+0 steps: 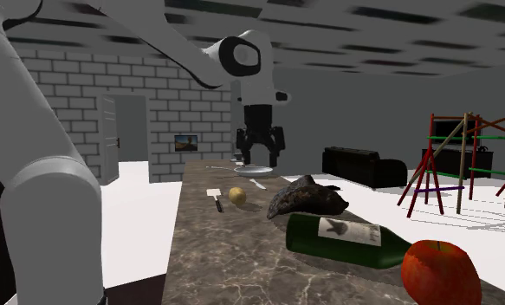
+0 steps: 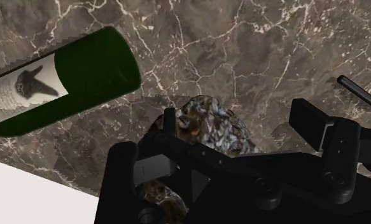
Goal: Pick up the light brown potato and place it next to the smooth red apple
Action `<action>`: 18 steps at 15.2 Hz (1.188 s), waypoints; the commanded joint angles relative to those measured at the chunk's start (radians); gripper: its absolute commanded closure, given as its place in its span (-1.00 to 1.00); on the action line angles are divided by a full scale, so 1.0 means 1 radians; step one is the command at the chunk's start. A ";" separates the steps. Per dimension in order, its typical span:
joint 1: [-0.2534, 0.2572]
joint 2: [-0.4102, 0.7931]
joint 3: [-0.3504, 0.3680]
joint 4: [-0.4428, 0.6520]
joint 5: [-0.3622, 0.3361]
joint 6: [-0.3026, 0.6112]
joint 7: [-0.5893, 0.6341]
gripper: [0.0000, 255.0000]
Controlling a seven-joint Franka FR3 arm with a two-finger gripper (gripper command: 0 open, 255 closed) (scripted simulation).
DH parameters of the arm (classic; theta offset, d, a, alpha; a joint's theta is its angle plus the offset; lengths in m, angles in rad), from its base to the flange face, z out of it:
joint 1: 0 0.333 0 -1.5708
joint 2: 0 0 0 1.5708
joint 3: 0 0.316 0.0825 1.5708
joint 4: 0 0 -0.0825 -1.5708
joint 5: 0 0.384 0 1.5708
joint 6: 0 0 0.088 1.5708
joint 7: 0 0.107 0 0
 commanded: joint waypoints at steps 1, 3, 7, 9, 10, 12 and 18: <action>0.023 0.050 0.009 0.019 0.008 0.037 -0.037 -1.00; 0.047 0.101 0.022 0.035 0.016 0.078 -0.068 -1.00; 0.091 0.201 0.051 0.071 0.029 0.152 -0.130 -1.00; 0.112 0.250 0.067 0.091 0.034 0.186 -0.160 -1.00; 0.122 0.274 0.076 0.101 0.036 0.202 -0.174 -1.00; 0.141 0.321 0.093 0.123 0.039 0.233 -0.203 -1.00; 0.199 0.457 0.149 0.190 0.034 0.316 -0.282 -1.00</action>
